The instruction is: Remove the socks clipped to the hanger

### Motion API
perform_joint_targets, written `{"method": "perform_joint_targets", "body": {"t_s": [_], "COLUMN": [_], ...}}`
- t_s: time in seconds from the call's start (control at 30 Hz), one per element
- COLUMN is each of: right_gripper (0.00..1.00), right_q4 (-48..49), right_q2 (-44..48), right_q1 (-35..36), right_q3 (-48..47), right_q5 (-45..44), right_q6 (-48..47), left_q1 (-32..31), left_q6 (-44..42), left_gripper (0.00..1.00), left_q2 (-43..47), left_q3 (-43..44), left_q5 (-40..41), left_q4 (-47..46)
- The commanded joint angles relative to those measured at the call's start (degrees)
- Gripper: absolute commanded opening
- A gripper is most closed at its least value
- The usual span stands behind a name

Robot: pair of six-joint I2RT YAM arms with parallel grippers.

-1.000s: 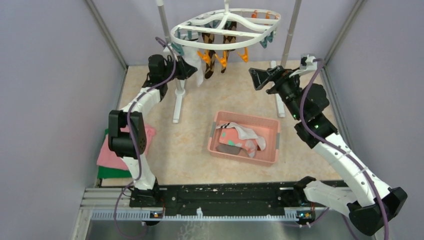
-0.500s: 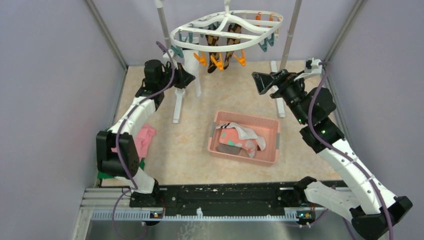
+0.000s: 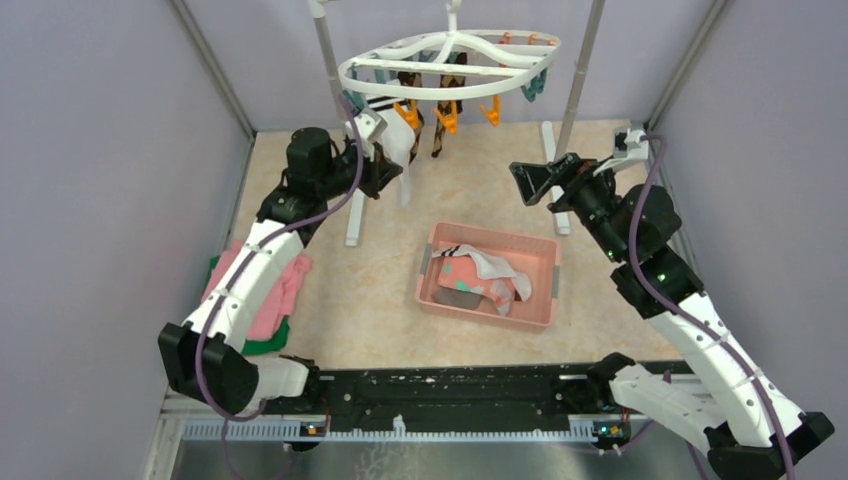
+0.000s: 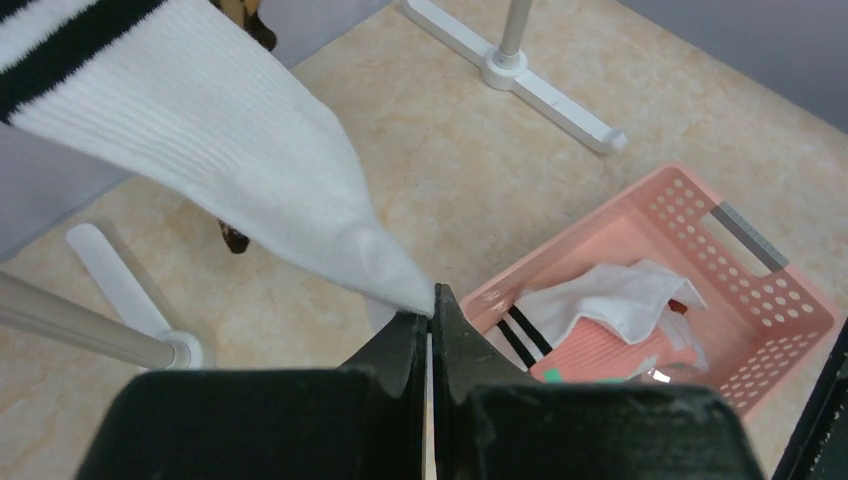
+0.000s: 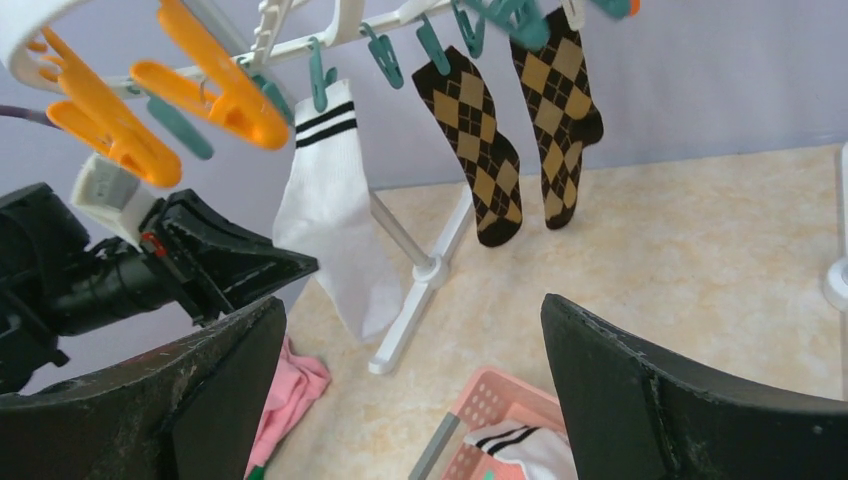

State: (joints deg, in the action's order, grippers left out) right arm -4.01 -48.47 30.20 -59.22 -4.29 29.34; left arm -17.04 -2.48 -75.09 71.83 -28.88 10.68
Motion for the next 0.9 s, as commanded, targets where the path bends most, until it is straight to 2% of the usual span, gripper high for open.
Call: {"method": "perform_joint_targets", "body": {"t_s": [0.0,0.2,0.37,0.57,0.87], "right_gripper": [0.99,0.99,0.99,0.99,0.99], "right_q4": [-2.93,-4.68,1.36,8.79,17.94], "right_q2": [0.19,1.86,3.78,0.68,-6.46], "right_q1": [-0.47,-0.53,-0.56,0.39,11.65], "right_q3": [-1.01,0.77,4.58,7.82,12.47], "right_q5": [1.27,2.41,8.11,14.67,10.18], "right_q6": [-1.48,-1.12,-2.02,-3.26,-13.24], "left_q1": [-3.25,-4.88,-6.82,-11.8,-16.93], "left_q6": [-5.66,-7.44,-11.26,-12.94,-13.69], "left_gripper": [0.0,0.0,0.0,0.0,0.01], "left_q2": [3.55,6.08,6.2,5.08,1.7], "left_q3": [3.02,3.9,4.9,5.89,8.12], "left_q5": [3.27,3.94,0.87,-1.35,-2.31], "left_q4": [4.19,7.9,10.06,9.0,8.59]}}
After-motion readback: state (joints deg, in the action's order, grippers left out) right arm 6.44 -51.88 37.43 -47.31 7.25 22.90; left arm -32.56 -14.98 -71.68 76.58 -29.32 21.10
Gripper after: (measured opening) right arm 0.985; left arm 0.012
